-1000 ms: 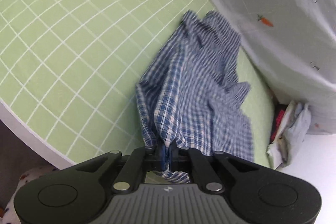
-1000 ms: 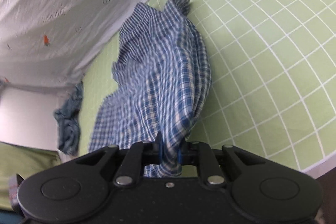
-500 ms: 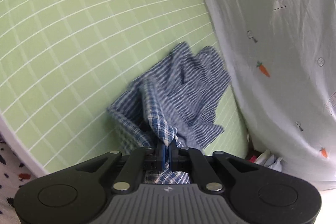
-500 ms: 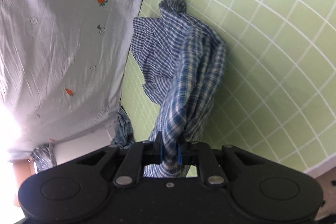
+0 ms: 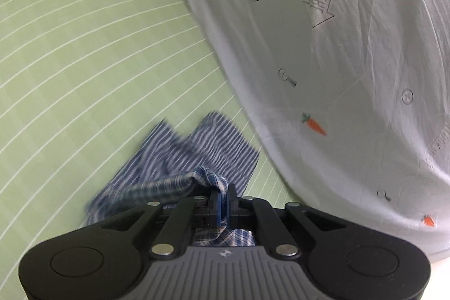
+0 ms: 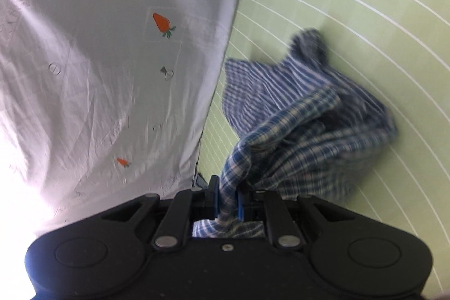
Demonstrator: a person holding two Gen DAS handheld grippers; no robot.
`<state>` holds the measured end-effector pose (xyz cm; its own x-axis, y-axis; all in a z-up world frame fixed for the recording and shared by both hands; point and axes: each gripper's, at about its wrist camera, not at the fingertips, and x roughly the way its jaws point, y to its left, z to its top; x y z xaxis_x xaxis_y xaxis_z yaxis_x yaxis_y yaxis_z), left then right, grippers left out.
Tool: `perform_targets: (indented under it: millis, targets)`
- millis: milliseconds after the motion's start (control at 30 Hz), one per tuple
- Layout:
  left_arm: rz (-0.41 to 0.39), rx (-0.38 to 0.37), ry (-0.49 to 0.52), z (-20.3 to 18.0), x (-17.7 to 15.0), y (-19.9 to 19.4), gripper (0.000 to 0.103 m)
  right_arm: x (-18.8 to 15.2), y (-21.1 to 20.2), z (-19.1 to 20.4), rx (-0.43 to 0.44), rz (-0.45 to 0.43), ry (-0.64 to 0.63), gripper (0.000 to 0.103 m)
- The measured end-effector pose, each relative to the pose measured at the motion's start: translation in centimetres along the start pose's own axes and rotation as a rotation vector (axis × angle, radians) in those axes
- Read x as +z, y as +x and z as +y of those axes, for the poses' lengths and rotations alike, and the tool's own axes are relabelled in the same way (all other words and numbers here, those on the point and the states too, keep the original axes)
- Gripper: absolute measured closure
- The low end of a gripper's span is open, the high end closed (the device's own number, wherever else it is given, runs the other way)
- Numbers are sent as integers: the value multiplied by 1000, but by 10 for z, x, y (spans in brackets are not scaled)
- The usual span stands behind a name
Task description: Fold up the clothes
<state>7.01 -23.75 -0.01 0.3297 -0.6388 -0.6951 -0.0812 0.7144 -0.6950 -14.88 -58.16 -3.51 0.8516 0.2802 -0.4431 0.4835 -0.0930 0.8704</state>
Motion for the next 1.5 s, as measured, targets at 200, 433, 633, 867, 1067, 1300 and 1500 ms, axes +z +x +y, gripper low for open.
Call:
perform_targets:
  millis: [200, 433, 633, 867, 1067, 1300, 1500]
  targets:
    - [-122, 42, 251, -43, 43, 67, 42, 69, 51, 41, -59, -152, -205, 9]
    - [-102, 251, 569, -34, 28, 114, 15, 63, 72, 64, -391, -355, -691, 8]
    - [60, 327, 478, 29, 1, 123, 15, 35, 87, 31, -457, -198, -797, 5]
    - [135, 309, 394, 52, -7, 130, 13, 28, 98, -2, -495, -136, -707, 2]
    - [177, 268, 391, 50, -6, 143, 12, 36, 112, -8, -494, -109, -685, 1]
    - [168, 205, 404, 43, -12, 153, 7, 33, 133, -1, -482, -94, -724, 0]
    - [212, 59, 309, 53, -17, 151, 64, 20, 152, -5, -325, 20, -651, 3]
